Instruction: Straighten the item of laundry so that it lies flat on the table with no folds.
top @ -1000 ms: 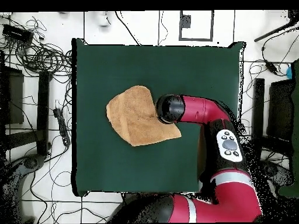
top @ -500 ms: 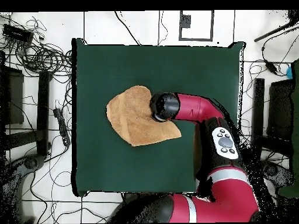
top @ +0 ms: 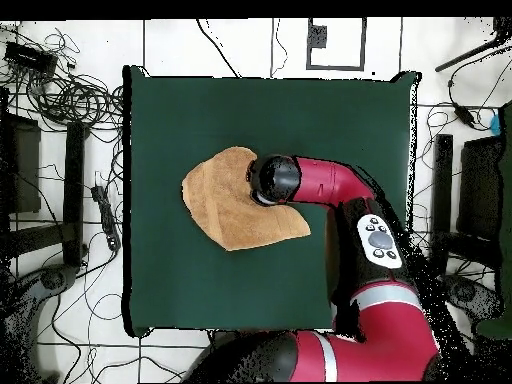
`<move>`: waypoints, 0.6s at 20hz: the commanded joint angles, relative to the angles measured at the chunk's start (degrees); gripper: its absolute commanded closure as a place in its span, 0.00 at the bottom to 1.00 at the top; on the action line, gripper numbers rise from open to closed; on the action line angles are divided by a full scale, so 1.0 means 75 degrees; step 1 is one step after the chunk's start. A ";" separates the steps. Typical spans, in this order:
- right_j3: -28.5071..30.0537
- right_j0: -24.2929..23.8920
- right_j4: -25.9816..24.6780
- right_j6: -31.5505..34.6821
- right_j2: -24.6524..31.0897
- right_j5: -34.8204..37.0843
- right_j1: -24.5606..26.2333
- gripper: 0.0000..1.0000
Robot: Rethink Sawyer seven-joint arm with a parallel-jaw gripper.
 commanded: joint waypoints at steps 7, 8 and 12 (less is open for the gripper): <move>0.0705 0.0108 0.0052 -0.0075 0.0949 0.0256 0.0432 0.00; 0.0692 0.0077 0.0028 -0.0088 0.0965 0.0183 0.0495 0.00; 0.0573 0.0180 -0.0056 0.0019 0.0889 0.0061 0.0761 0.00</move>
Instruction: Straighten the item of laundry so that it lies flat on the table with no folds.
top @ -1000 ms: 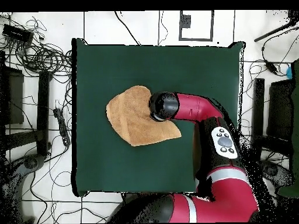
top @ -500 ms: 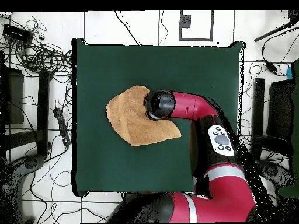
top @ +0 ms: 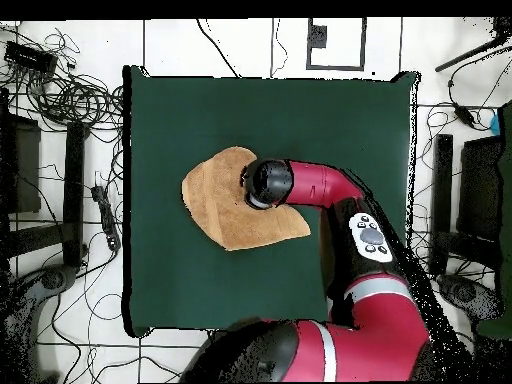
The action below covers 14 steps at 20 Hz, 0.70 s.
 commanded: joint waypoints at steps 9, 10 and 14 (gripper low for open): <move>0.0437 0.0242 -0.0146 0.0080 0.0637 -0.0130 0.0543 0.00; 0.0453 0.0250 -0.0142 0.0092 0.0636 -0.0127 0.0519 0.00; 0.0507 0.0226 -0.0114 0.0127 0.0651 -0.0158 0.0502 1.00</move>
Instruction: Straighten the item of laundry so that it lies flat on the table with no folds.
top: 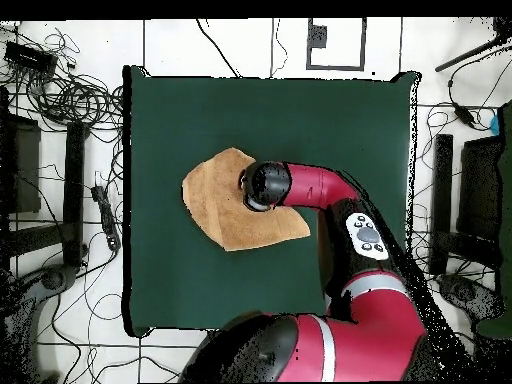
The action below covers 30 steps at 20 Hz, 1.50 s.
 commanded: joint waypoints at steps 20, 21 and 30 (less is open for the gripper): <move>0.0261 0.0891 -0.0690 0.0340 -0.0192 0.0011 -0.0309 1.00; 0.0251 0.0977 -0.0737 0.0344 -0.0259 0.0064 -0.0399 1.00; 0.0063 0.1339 -0.1317 0.0061 -0.0492 -0.0110 -0.0967 1.00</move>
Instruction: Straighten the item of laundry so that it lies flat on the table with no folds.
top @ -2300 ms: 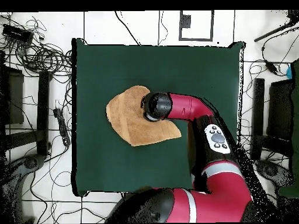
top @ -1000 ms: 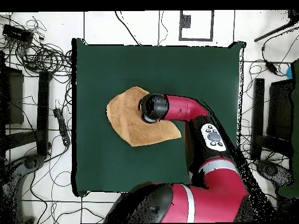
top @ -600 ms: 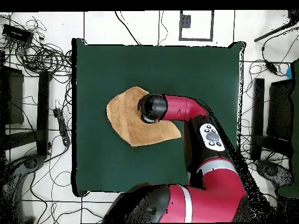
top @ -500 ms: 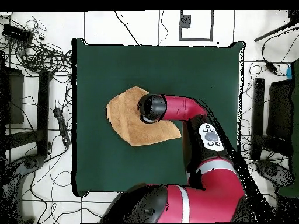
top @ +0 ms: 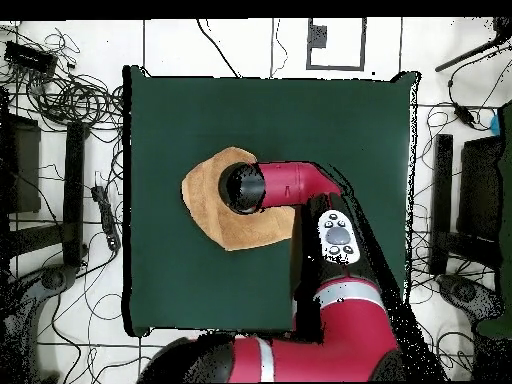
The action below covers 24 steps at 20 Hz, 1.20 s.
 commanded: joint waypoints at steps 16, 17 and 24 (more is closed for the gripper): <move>0.0209 0.0419 -0.0832 0.0116 0.0410 -0.1357 -0.0169 1.00; 0.0107 0.0402 -0.0821 0.0065 0.0417 -0.1317 -0.0134 1.00; -0.0421 0.0219 -0.0867 -0.0354 0.0492 -0.1086 0.0049 1.00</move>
